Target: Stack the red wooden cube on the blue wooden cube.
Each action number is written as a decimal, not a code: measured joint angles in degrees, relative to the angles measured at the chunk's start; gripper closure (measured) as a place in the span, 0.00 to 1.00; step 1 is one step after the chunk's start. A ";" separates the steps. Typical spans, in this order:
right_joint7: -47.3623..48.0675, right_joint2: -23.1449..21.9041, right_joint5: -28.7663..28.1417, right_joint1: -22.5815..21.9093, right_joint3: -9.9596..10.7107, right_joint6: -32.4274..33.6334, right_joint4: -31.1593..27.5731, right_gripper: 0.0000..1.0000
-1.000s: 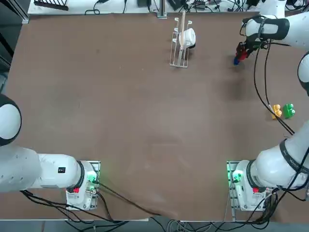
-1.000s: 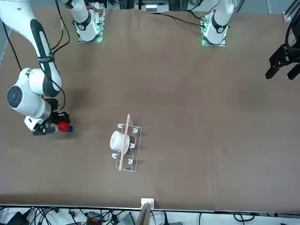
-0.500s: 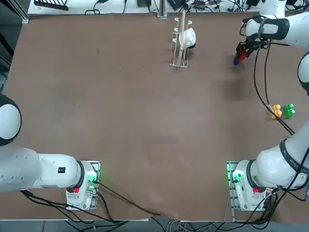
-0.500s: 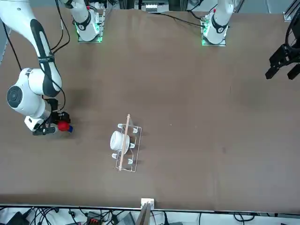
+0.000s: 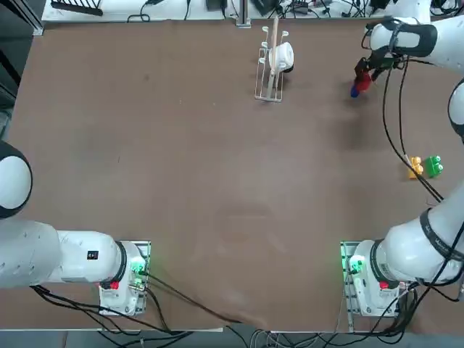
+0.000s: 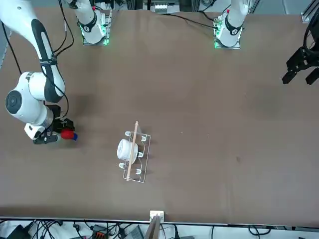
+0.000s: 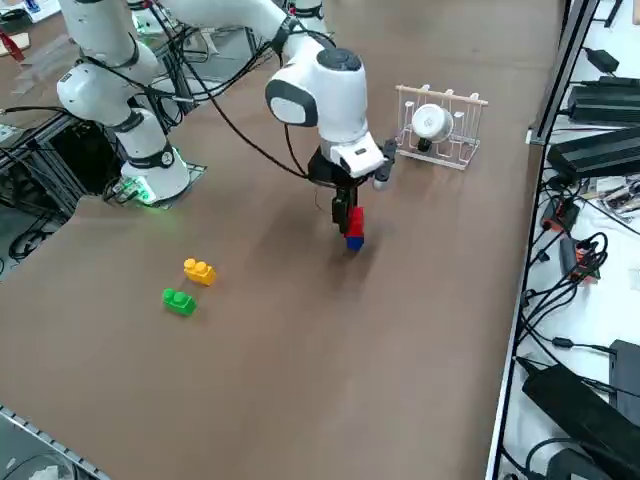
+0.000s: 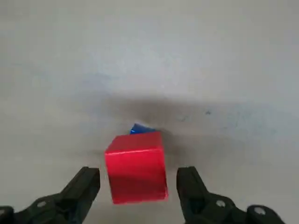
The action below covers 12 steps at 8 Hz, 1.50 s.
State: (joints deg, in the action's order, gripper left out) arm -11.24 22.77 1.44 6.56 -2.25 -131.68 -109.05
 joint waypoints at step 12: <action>16.23 -18.35 -2.46 -0.95 -0.64 43.64 26.57 0.00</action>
State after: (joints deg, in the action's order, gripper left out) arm 4.99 4.43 -1.02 5.62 -2.89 -88.04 -82.48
